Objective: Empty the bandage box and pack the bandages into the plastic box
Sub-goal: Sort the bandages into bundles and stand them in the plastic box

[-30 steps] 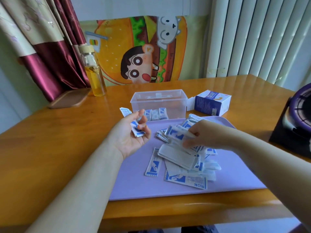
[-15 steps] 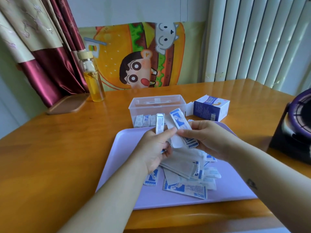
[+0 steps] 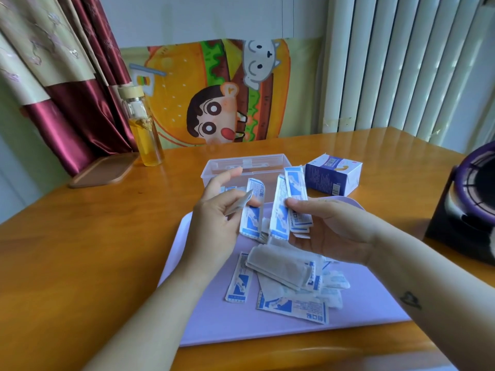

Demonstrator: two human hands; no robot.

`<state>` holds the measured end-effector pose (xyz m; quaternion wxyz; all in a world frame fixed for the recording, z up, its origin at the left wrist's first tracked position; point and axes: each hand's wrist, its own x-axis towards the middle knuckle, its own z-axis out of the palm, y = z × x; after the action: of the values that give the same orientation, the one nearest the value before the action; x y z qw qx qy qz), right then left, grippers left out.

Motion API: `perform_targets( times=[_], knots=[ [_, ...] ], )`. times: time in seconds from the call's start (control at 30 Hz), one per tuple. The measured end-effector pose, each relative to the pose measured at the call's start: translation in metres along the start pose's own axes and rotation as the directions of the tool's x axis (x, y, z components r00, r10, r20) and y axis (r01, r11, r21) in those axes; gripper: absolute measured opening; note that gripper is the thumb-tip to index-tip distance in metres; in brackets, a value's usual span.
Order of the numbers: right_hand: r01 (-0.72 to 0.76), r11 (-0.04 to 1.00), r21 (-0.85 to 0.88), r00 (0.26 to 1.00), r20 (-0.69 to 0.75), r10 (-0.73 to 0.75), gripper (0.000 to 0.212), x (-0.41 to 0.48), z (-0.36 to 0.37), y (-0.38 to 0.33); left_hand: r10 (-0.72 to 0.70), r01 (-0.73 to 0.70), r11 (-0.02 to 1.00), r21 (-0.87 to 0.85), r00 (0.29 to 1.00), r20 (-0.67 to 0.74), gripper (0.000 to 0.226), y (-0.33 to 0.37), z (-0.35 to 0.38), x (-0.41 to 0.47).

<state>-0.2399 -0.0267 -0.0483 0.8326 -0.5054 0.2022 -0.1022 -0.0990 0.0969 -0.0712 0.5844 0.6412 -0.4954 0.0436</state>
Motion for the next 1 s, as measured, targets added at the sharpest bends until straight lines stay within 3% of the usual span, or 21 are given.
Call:
perform_targets(
  times=[0.2, 0.37, 0.43, 0.5, 0.57, 0.67, 0.77, 0.87, 1.0],
  knots=[
    [0.055, 0.998, 0.027, 0.996, 0.067, -0.057, 0.02, 0.005, 0.015, 0.003, 0.01, -0.01, 1.0, 0.005, 1.0, -0.001, 0.024, 0.004, 0.01, -0.004],
    [0.12, 0.993, 0.016, 0.992, 0.028, -0.12, 0.018, 0.01, 0.016, 0.006, -0.252, 0.254, 0.93, -0.264, 0.967, 0.041, 0.038, 0.004, 0.016, -0.004],
    [0.144, 0.99, 0.0, 0.989, -0.029, -0.144, 0.016, 0.012, 0.015, 0.006, -0.467, 0.45, 0.776, -0.442, 0.881, 0.078, 0.039, 0.008, 0.015, -0.003],
    [0.186, 0.98, -0.071, 0.98, -0.065, -0.19, 0.017, 0.013, 0.014, 0.006, -0.655, 0.628, 0.501, -0.595, 0.725, 0.214, 0.025, 0.017, 0.013, 0.0],
    [0.214, 0.957, -0.196, 0.969, -0.084, -0.234, 0.018, 0.014, 0.015, 0.006, -0.65, 0.726, 0.318, -0.61, 0.635, 0.417, 0.038, 0.025, 0.011, 0.001],
    [0.248, 0.885, -0.394, 0.95, -0.078, -0.301, 0.018, 0.015, 0.018, 0.008, -0.591, 0.775, 0.325, -0.542, 0.614, 0.524, 0.037, 0.034, 0.016, -0.002],
    [0.281, 0.753, -0.595, 0.921, -0.055, -0.386, 0.011, 0.015, 0.022, 0.011, -0.645, 0.772, 0.334, -0.541, 0.606, 0.465, 0.019, 0.036, 0.024, -0.003],
    [0.287, 0.684, -0.671, 0.889, -0.08, -0.452, 0.019, 0.015, 0.021, 0.011, -0.656, 0.74, 0.284, -0.61, 0.614, 0.439, 0.023, 0.032, 0.028, -0.003],
    [0.275, 0.68, -0.679, 0.891, -0.084, -0.445, 0.017, 0.013, 0.019, 0.01, -0.672, 0.694, 0.217, -0.687, 0.616, 0.41, 0.03, 0.025, 0.029, -0.002]
  ],
)
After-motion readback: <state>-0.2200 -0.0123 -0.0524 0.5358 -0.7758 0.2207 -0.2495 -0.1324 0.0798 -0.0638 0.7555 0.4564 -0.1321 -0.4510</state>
